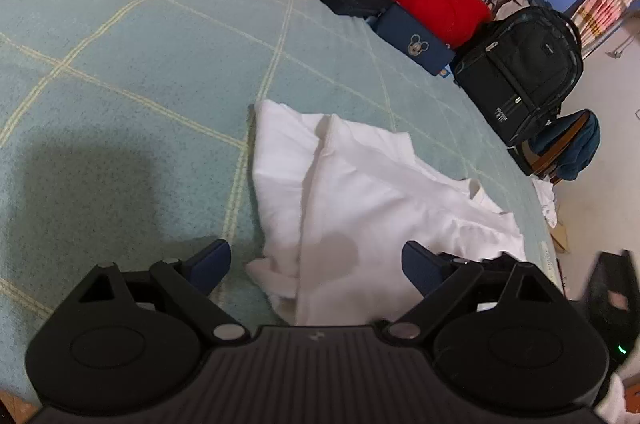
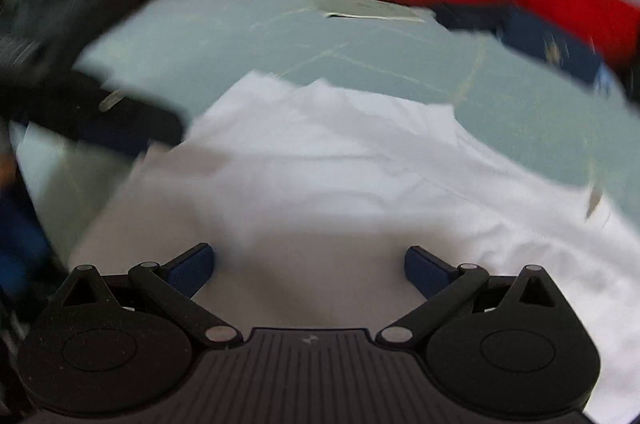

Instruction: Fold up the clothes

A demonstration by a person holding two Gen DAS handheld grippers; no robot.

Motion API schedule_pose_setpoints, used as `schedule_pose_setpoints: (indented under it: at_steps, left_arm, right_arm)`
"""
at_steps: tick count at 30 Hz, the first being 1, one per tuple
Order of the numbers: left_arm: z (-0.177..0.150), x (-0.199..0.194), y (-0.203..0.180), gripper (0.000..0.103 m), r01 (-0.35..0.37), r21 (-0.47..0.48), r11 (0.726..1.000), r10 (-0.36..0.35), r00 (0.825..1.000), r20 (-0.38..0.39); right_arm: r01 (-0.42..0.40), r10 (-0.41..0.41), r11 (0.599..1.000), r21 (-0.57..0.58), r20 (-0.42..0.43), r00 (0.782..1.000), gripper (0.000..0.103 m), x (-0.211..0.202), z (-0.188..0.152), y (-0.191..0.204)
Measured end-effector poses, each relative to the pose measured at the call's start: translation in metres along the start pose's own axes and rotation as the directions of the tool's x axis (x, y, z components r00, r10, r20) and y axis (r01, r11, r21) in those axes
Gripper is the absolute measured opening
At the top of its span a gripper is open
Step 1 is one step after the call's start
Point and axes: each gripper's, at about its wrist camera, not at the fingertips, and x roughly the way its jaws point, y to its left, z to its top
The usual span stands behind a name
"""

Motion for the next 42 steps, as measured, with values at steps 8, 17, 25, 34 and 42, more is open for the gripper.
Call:
schedule_pose_setpoints:
  at_steps: [8,17,25,34,42]
  left_arm:
    - [0.018,0.004,-0.001,0.092,0.071,0.024,0.997,-0.071,0.997,0.005]
    - [0.036,0.047,0.02,0.092,0.189,-0.01,0.982,-0.19,0.979,-0.073]
    - [0.018,0.037,0.023,0.092,0.321,-0.028,0.947,-0.32,0.928,-0.19]
    - [0.037,0.067,0.02,0.091,0.336,-0.06,0.94,-0.341,0.916,-0.21]
    - [0.025,0.051,0.027,0.06,0.293,-0.024,0.956,-0.29,0.923,-0.255]
  right_arm:
    - [-0.116,0.107,0.976,0.182,0.062,0.992,0.103,-0.041,-0.003,-0.046]
    - [-0.127,0.113,0.95,0.284,0.066,0.991,0.103,-0.045,-0.02,-0.069]
    - [-0.16,0.141,0.94,0.3,0.085,0.986,0.103,-0.047,-0.023,-0.076]
    - [-0.182,0.159,0.931,0.316,0.098,0.982,0.103,-0.046,-0.023,-0.08]
    - [-0.201,0.172,0.922,0.332,0.115,0.978,0.103,-0.047,-0.025,-0.086]
